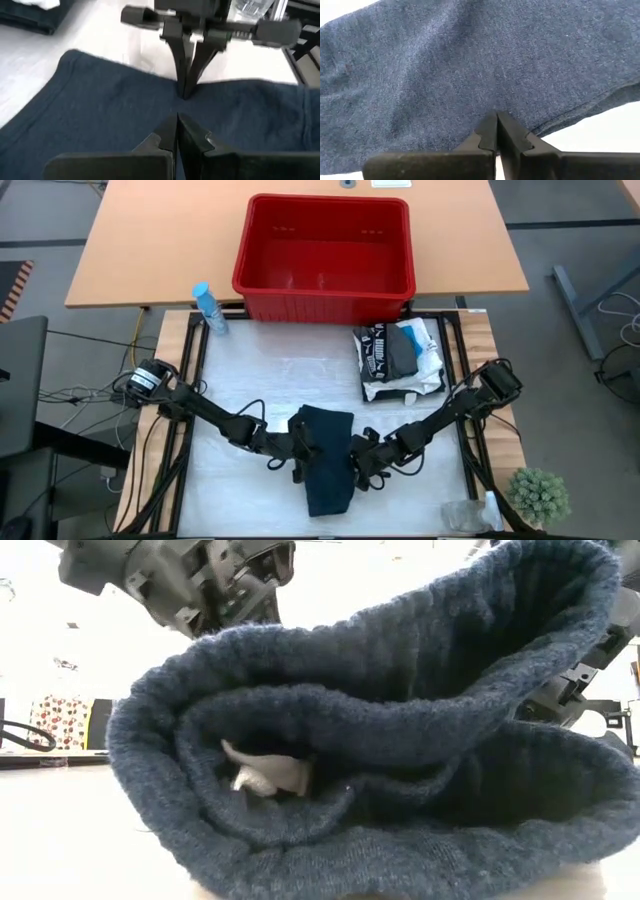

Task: Fold laundry
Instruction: Fold the black shorts

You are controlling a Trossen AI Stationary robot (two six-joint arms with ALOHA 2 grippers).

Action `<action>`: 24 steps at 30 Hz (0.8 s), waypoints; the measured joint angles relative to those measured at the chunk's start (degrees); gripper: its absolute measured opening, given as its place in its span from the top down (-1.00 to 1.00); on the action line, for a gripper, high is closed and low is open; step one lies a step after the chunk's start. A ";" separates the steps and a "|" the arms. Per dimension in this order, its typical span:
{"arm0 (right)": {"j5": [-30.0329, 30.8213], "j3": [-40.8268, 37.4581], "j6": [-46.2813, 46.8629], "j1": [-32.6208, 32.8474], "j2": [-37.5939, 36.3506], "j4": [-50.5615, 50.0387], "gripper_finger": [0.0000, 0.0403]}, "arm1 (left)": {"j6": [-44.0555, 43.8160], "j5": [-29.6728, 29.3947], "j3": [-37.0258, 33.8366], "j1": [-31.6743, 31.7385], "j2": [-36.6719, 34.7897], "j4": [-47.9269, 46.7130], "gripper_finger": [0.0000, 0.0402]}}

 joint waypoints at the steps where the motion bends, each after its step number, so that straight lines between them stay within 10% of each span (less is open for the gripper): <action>1: -0.02 0.00 -0.02 -0.02 0.00 -0.04 0.81 | -0.15 -0.72 -0.45 -0.39 -0.01 0.13 1.00; 24: -4.14 -0.07 -9.34 -3.05 -2.67 -1.55 0.84 | 1.41 1.65 0.05 -2.53 10.36 1.76 1.00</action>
